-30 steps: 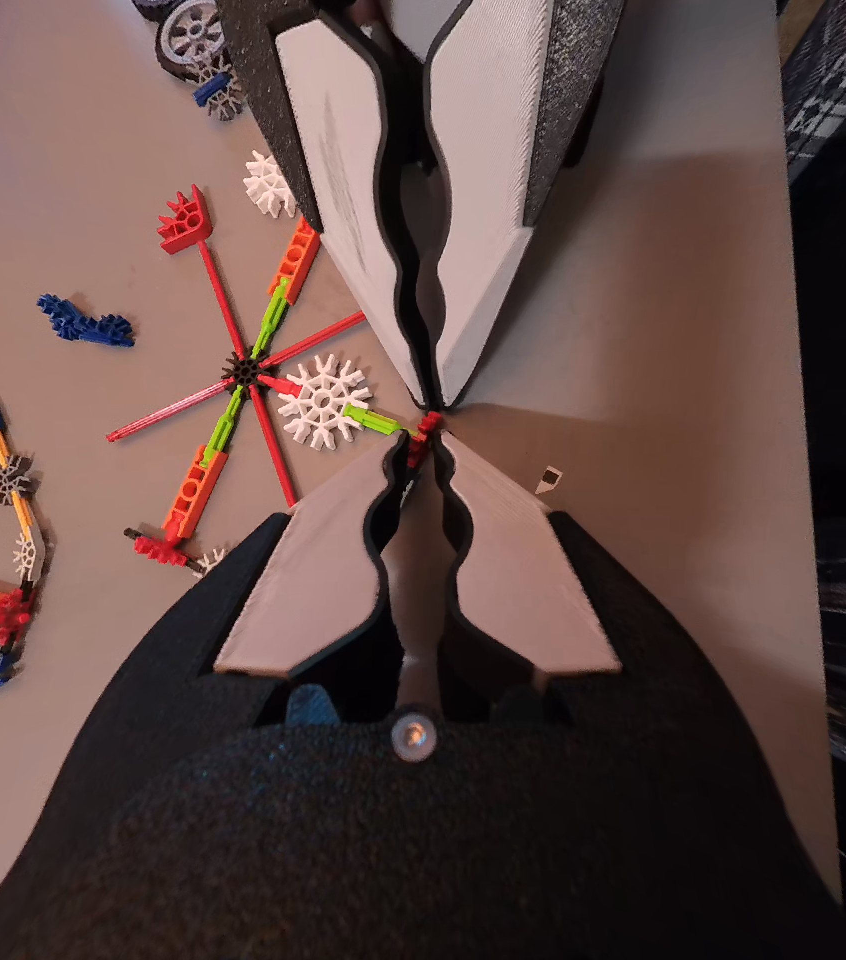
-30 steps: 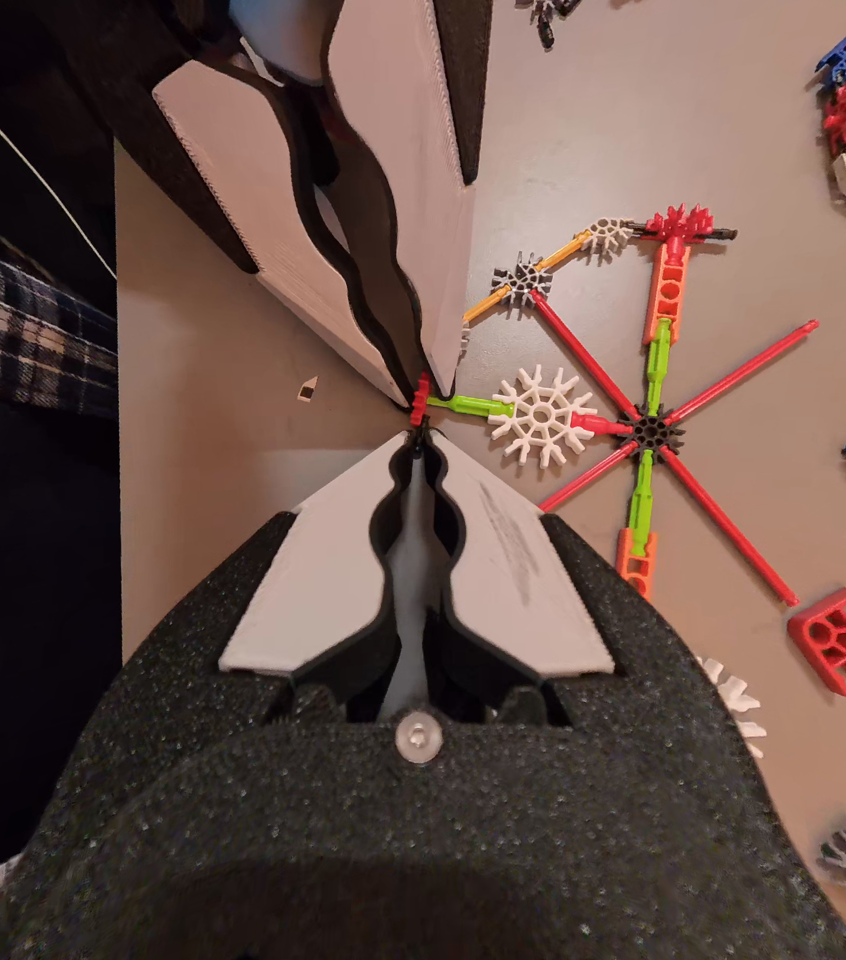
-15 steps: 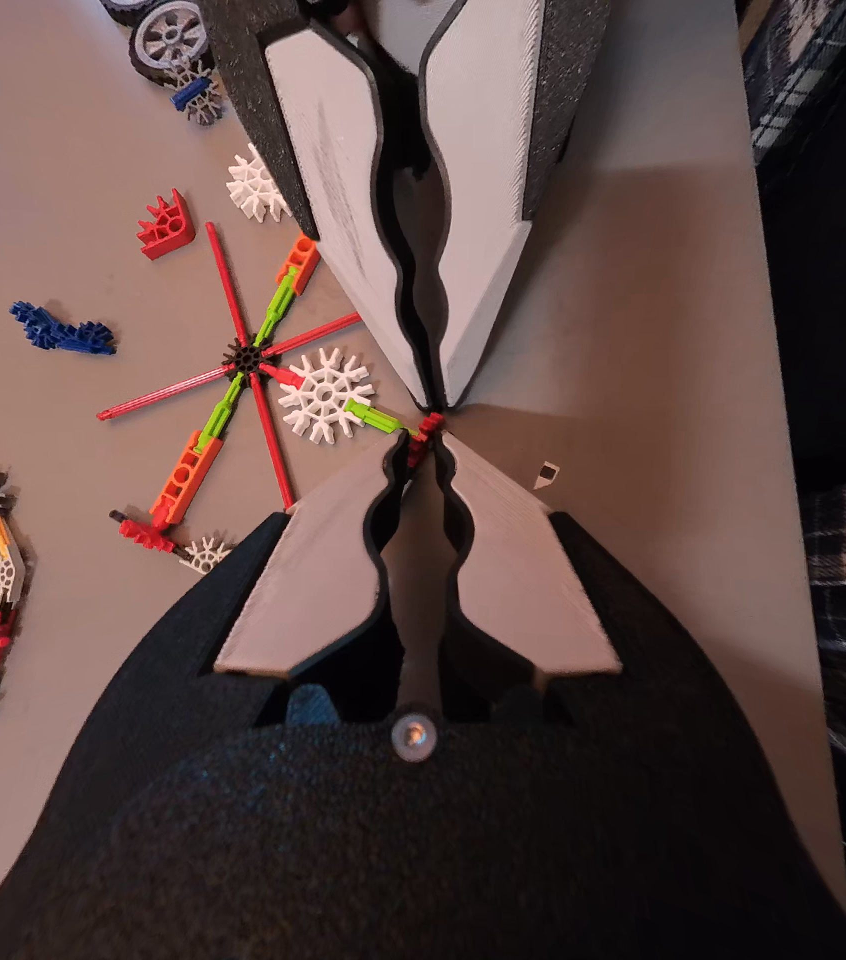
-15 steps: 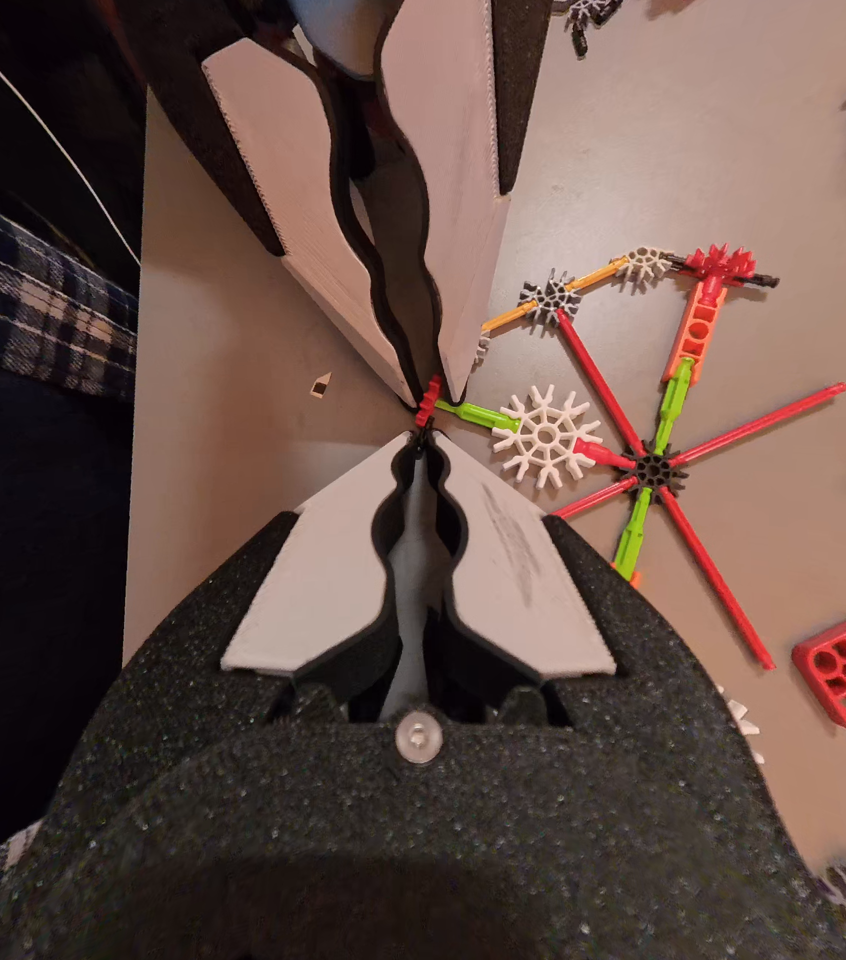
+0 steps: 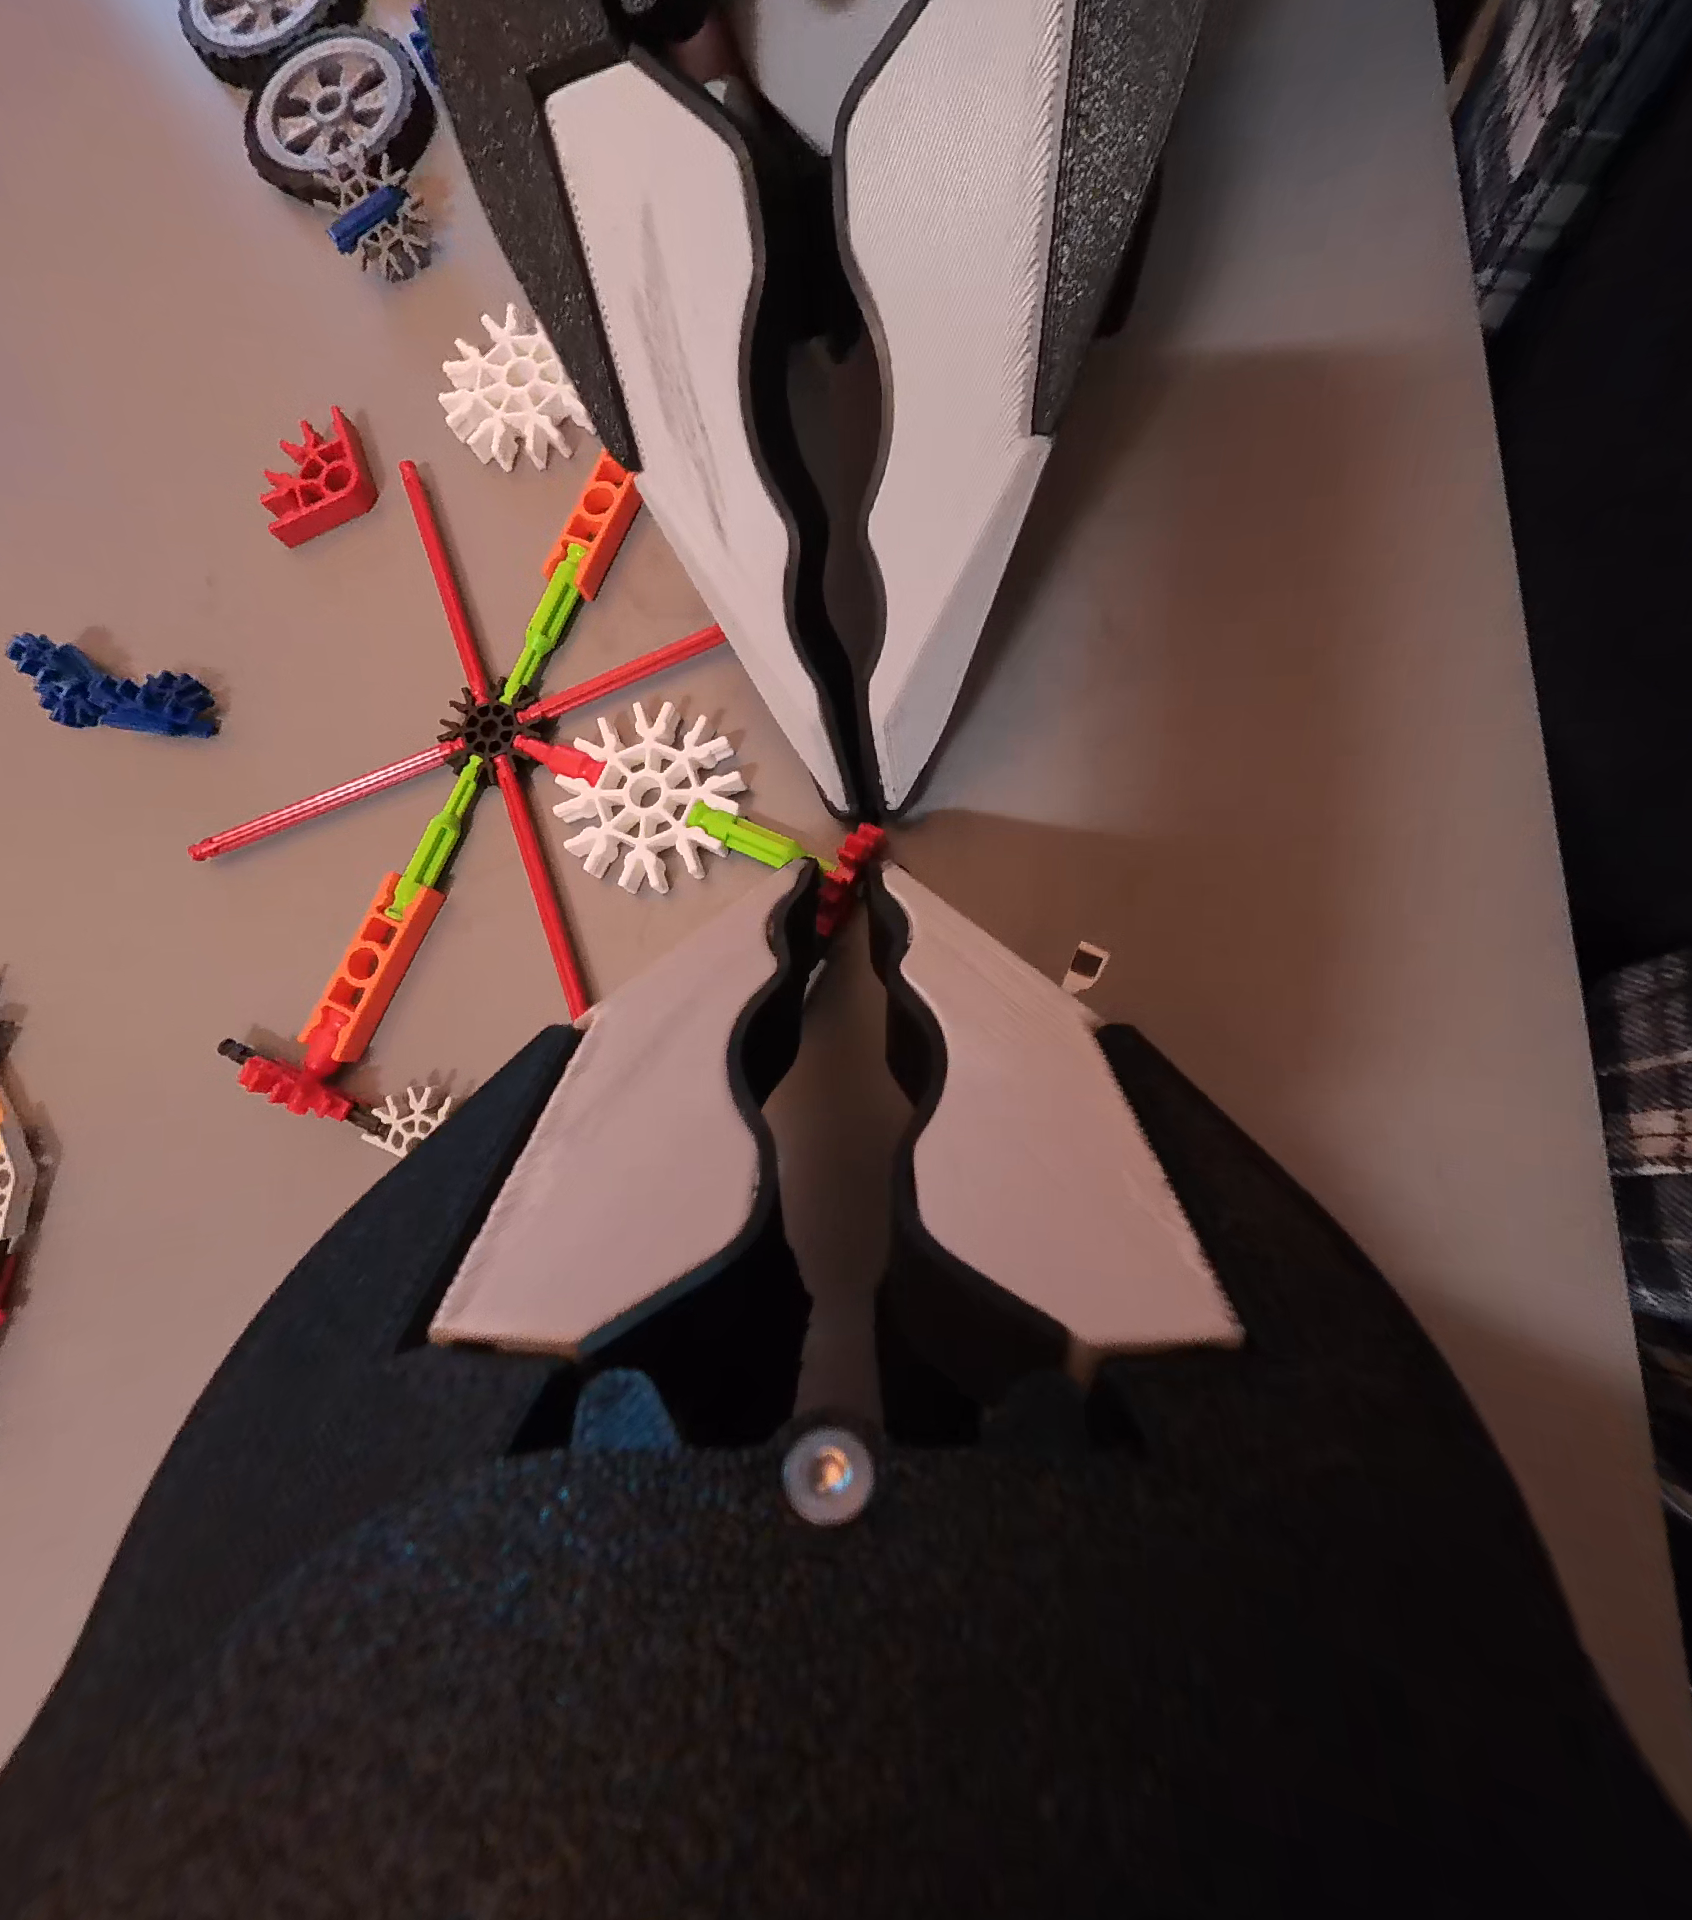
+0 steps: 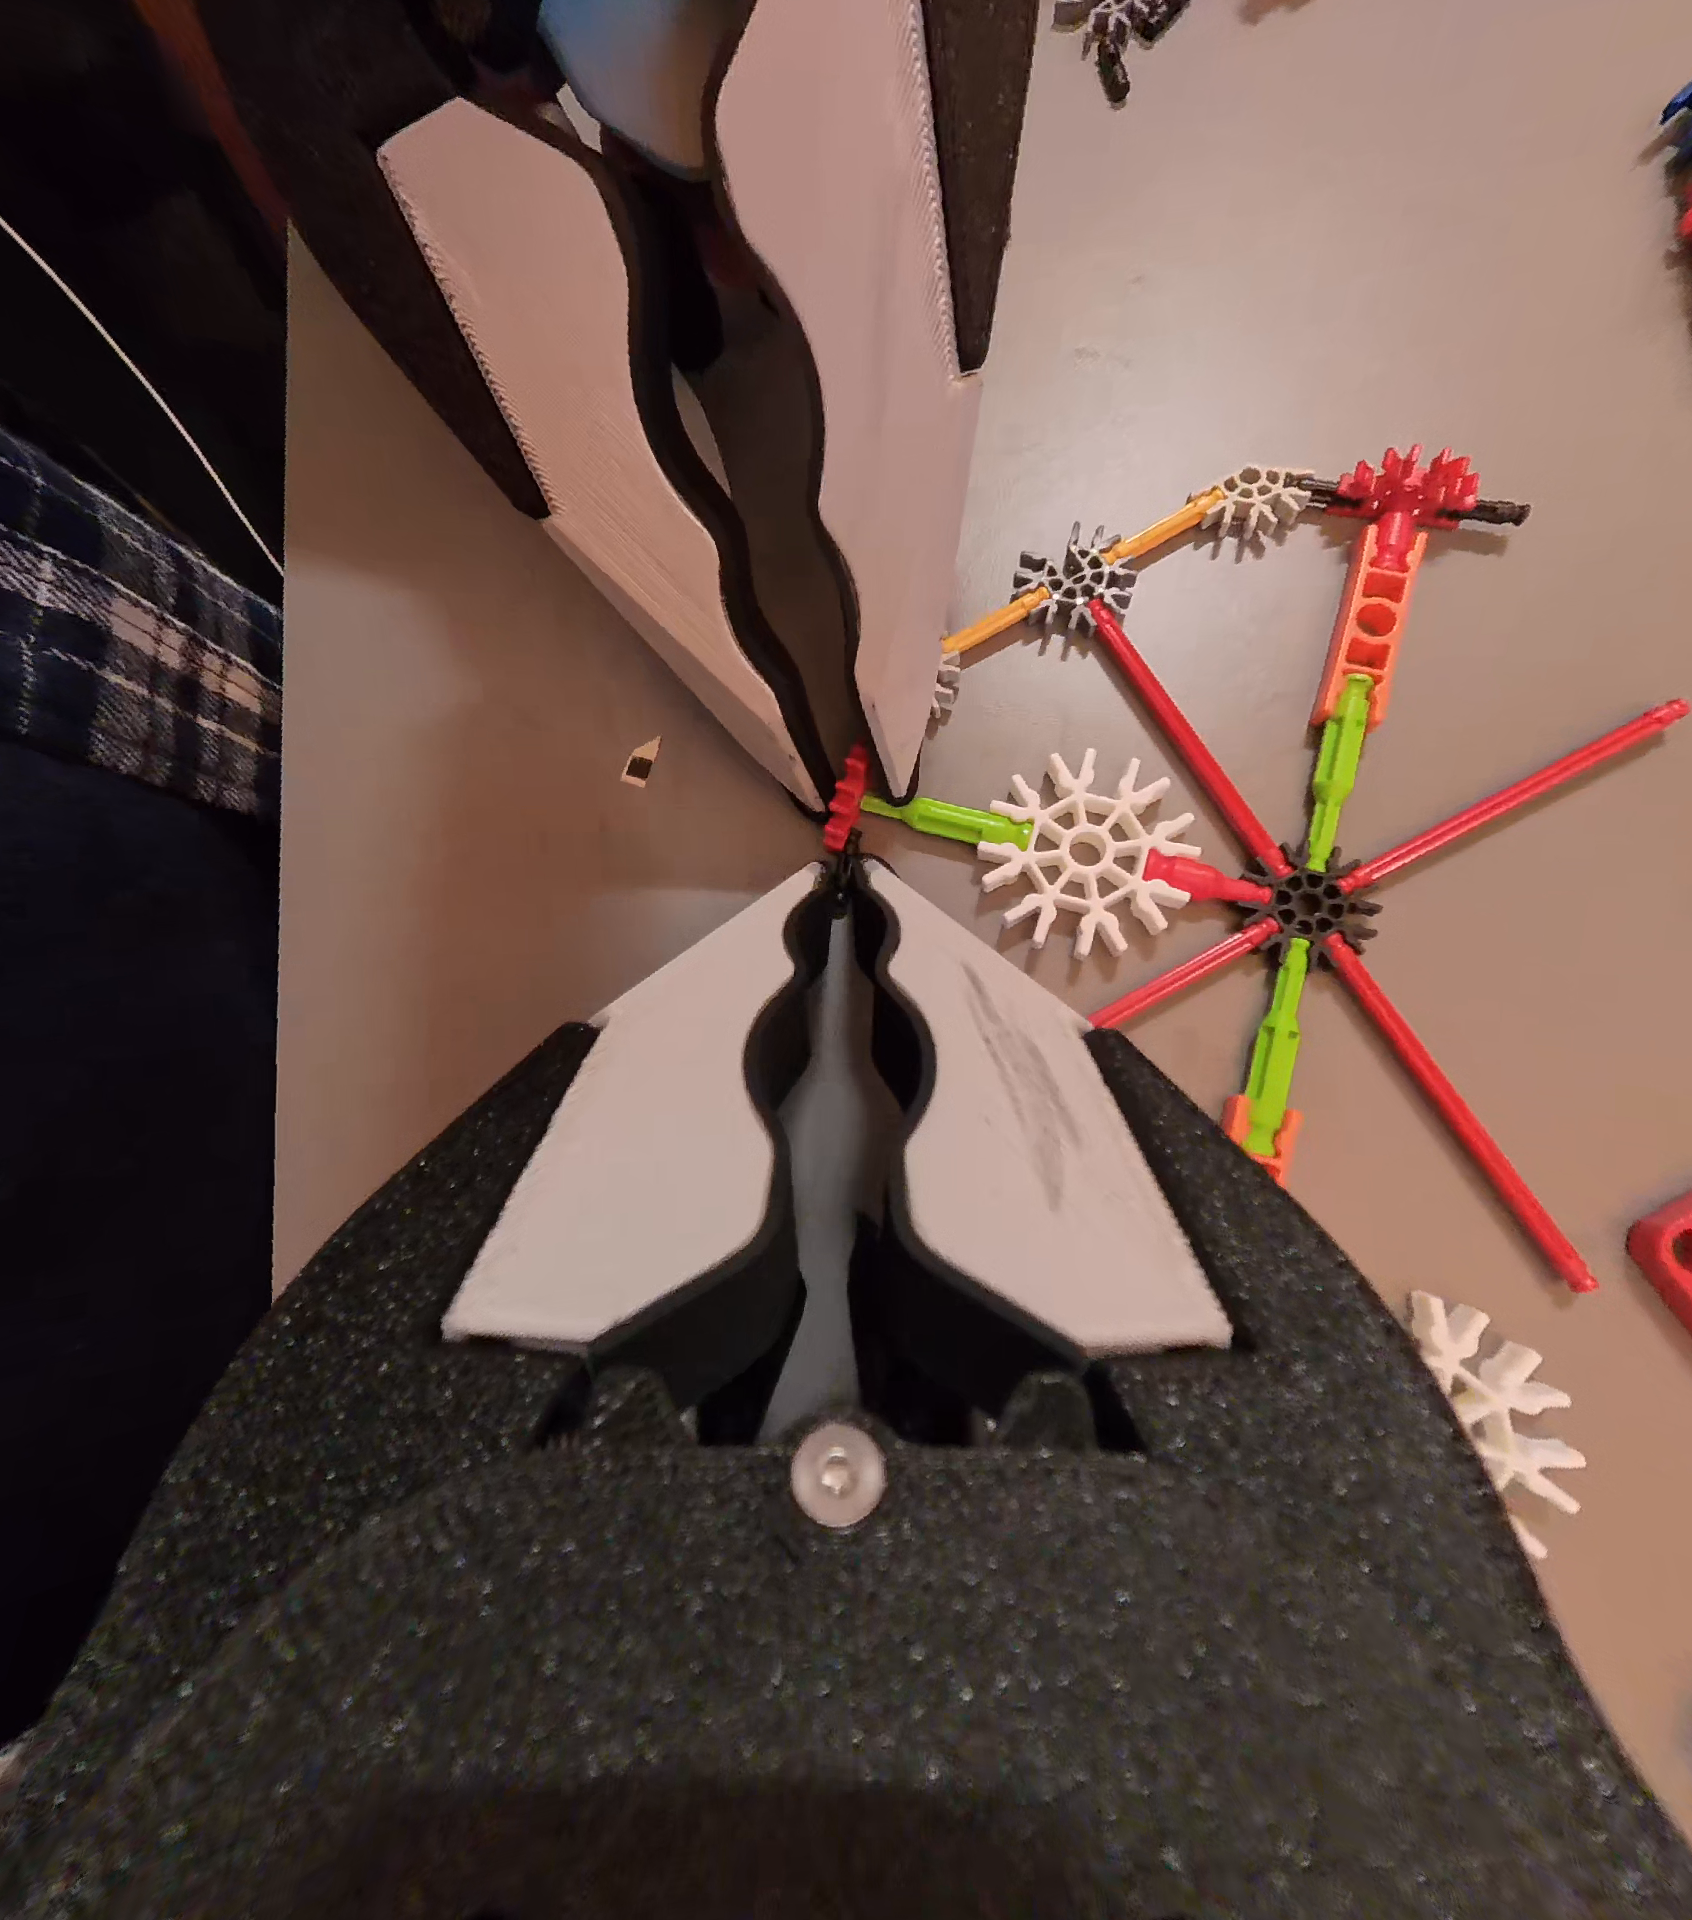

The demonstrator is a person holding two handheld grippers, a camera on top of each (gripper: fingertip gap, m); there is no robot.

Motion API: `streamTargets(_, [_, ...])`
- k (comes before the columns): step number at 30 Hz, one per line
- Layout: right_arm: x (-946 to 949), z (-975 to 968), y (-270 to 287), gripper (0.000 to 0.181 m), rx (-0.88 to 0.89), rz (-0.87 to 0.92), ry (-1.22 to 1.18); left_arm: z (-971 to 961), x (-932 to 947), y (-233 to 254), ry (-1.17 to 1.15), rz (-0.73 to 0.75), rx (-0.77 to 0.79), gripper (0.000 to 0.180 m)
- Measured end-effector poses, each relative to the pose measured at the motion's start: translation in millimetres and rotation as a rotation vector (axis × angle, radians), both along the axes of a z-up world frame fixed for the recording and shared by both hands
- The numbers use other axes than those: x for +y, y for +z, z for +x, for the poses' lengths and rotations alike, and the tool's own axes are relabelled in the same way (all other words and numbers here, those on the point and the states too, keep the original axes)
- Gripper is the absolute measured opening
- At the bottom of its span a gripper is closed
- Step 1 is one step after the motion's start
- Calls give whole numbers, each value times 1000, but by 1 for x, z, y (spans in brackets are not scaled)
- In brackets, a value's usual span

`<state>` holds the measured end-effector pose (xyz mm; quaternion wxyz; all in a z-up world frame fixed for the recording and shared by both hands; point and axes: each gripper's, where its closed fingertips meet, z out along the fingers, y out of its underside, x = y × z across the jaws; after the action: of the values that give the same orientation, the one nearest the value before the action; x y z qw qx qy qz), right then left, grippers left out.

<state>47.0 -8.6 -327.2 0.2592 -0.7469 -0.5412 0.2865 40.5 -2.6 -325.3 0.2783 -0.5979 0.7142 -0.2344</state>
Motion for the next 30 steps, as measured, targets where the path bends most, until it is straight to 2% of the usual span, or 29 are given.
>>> streamTargets(4, [-1, 0, 0, 1, 1, 1, -4, 0, -1, 0, -13, 8, 9, 7])
streamTargets(8, [-3, 0, 0, 1, -5, 31, -2, 0, -2, 0, -33, 76, 21, 6])
streamTargets(14, [-9, -1, 0, 1, -38, 166, -4, -1, -8, 1, -61, 222, 9, 6])
streamTargets(21, [-11, -2, 0, 2, -69, 290, -8, -2, -11, 1, -73, 325, -1, 6])
streamTargets(26, [-11, -2, 0, 2, -72, 308, -14, -1, -11, 1, -73, 329, 2, 7])
streamTargets(30, [-12, -3, 0, 2, -51, 248, 5, -1, -11, 1, -59, 265, -1, 7])
